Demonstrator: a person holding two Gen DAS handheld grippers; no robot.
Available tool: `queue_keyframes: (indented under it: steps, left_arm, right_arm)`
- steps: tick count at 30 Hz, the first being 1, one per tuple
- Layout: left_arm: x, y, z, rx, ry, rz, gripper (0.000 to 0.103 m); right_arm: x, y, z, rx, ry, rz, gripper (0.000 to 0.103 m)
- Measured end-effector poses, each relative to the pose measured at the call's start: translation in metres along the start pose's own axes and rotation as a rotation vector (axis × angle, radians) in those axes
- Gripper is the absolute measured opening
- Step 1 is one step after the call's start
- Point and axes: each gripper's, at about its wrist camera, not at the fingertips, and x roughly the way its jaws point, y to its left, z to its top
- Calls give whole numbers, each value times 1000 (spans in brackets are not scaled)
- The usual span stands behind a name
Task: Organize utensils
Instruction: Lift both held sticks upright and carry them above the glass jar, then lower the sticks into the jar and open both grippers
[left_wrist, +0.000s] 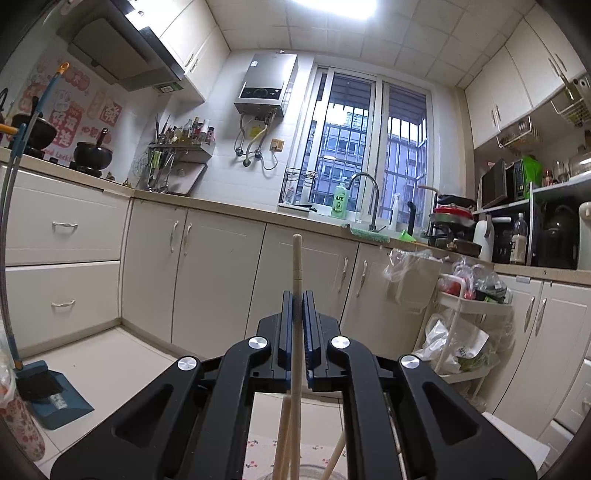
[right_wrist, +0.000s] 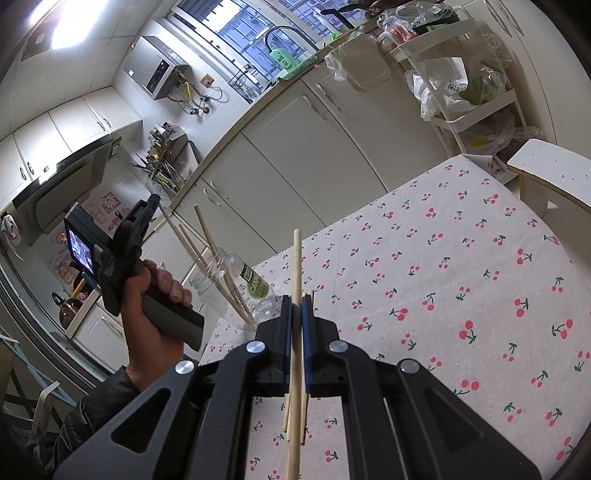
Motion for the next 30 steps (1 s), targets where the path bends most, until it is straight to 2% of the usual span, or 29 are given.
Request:
queue_keyframes:
  steps: [13,15,17,20,23,30]
  left_arm:
    - [-17,-4,-29,104,94,-38,6]
    - [-24,-4,-30,128,111,-48,12]
    - [-33,0,-30,143,122,-56,32]
    - [-56,14,-26,131,114,-54,45]
    - [-80,32,-24,108,116,-31,54]
    - [-110,77,-47,0,199,38,58]
  right_arm:
    - [-4,12,8,-8,-43,35,6]
    - [-4,19,13,-14,-63,51,6]
    - [-1,30,19,-25,-87,73,6]
    - [8,53,31,-53,-138,114,6]
    - [23,82,43,-89,-203,163,6]
    - [73,144,69,-189,-306,222,6]
